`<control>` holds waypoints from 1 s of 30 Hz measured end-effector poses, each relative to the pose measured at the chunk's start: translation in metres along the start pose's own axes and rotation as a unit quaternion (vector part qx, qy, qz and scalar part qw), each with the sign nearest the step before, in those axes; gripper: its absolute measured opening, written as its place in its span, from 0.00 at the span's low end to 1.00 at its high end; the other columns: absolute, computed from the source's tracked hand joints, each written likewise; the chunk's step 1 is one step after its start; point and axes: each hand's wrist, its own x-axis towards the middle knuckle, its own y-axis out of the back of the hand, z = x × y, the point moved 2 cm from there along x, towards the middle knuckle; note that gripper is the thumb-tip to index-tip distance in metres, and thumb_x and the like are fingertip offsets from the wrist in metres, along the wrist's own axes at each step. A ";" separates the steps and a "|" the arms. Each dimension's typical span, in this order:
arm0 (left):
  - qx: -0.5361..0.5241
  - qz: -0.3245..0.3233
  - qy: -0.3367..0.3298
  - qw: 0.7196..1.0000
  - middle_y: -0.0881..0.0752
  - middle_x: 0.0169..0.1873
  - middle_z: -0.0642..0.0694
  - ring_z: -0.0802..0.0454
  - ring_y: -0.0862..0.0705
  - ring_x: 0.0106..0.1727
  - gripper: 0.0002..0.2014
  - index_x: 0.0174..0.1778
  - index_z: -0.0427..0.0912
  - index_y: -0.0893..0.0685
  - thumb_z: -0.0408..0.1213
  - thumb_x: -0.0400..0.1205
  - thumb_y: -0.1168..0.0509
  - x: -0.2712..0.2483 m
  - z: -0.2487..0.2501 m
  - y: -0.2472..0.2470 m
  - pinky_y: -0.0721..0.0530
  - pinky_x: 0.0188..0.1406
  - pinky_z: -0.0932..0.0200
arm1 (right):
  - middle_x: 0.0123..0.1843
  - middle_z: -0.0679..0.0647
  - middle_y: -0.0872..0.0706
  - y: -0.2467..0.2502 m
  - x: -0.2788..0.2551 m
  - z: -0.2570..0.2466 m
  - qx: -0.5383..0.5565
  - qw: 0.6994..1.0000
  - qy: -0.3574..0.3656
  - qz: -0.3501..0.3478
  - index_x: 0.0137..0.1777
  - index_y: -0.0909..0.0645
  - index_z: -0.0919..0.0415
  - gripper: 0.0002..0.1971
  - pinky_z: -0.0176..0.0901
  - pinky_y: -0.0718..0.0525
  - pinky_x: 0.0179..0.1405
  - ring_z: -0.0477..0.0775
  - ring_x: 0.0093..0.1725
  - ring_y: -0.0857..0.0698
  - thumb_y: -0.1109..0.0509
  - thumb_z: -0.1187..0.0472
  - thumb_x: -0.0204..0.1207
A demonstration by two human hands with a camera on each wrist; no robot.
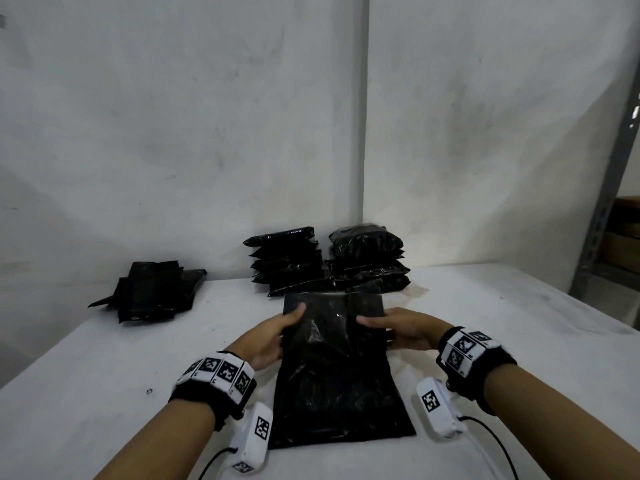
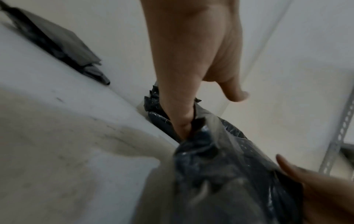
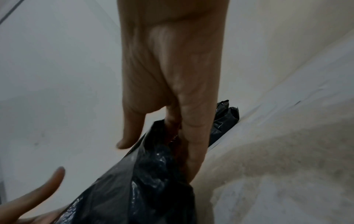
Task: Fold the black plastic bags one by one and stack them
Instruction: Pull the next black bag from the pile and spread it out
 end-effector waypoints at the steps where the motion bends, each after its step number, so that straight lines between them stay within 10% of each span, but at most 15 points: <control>1: -0.020 0.043 -0.026 0.999 0.12 0.58 0.40 0.47 0.14 0.58 0.19 0.65 0.37 0.17 0.45 0.83 0.36 0.004 0.001 0.006 0.17 0.56 0.56 | 0.54 0.55 0.11 0.002 0.001 0.000 0.008 1.000 0.002 0.027 0.59 0.15 0.62 0.22 0.45 0.15 0.54 0.54 0.53 0.13 0.23 0.47 0.71; 5: -0.019 0.135 -0.066 0.988 0.13 0.48 0.45 0.51 0.16 0.44 0.18 0.67 0.35 0.19 0.36 0.82 0.33 0.013 0.003 0.020 0.18 0.43 0.61 | 0.47 0.49 0.12 0.009 0.001 -0.002 -0.007 0.998 -0.002 0.063 0.53 0.15 0.55 0.12 0.49 0.17 0.57 0.52 0.51 0.15 0.27 0.49 0.77; 11: 0.064 0.215 -0.066 0.972 0.17 0.45 0.47 0.55 0.29 0.30 0.15 0.62 0.36 0.16 0.34 0.80 0.30 0.014 0.005 0.034 0.32 0.20 0.68 | 0.40 0.53 0.21 0.015 0.005 -0.007 0.007 0.989 0.064 0.131 0.57 0.13 0.64 0.13 0.29 0.35 0.18 0.41 0.24 0.31 0.24 0.58 0.75; 17: -0.041 0.148 -0.067 0.986 0.14 0.51 0.46 0.56 0.12 0.36 0.14 0.59 0.39 0.17 0.39 0.80 0.30 0.007 0.012 0.023 0.20 0.23 0.71 | 0.63 0.52 0.16 0.005 0.003 -0.014 0.144 0.980 0.095 0.094 0.64 0.18 0.61 0.16 0.32 0.13 0.35 0.52 0.50 0.09 0.27 0.59 0.78; 21: -0.031 0.226 -0.090 0.969 0.15 0.47 0.43 0.64 0.17 0.23 0.22 0.66 0.31 0.20 0.33 0.77 0.27 0.010 0.012 0.026 0.29 0.16 0.74 | 0.51 0.54 0.15 0.009 0.005 -0.014 0.182 0.966 0.115 0.143 0.66 0.22 0.76 0.20 0.31 0.13 0.36 0.47 0.42 0.08 0.28 0.65 0.78; 30: -0.053 0.240 -0.119 0.962 0.15 0.36 0.44 0.62 0.18 0.24 0.17 0.61 0.28 0.17 0.26 0.76 0.27 0.017 0.017 0.028 0.18 0.26 0.73 | 0.43 0.58 0.11 0.011 0.003 -0.016 0.190 0.962 0.124 0.152 0.46 0.24 0.65 0.08 0.33 0.12 0.40 0.53 0.47 0.08 0.26 0.70 0.75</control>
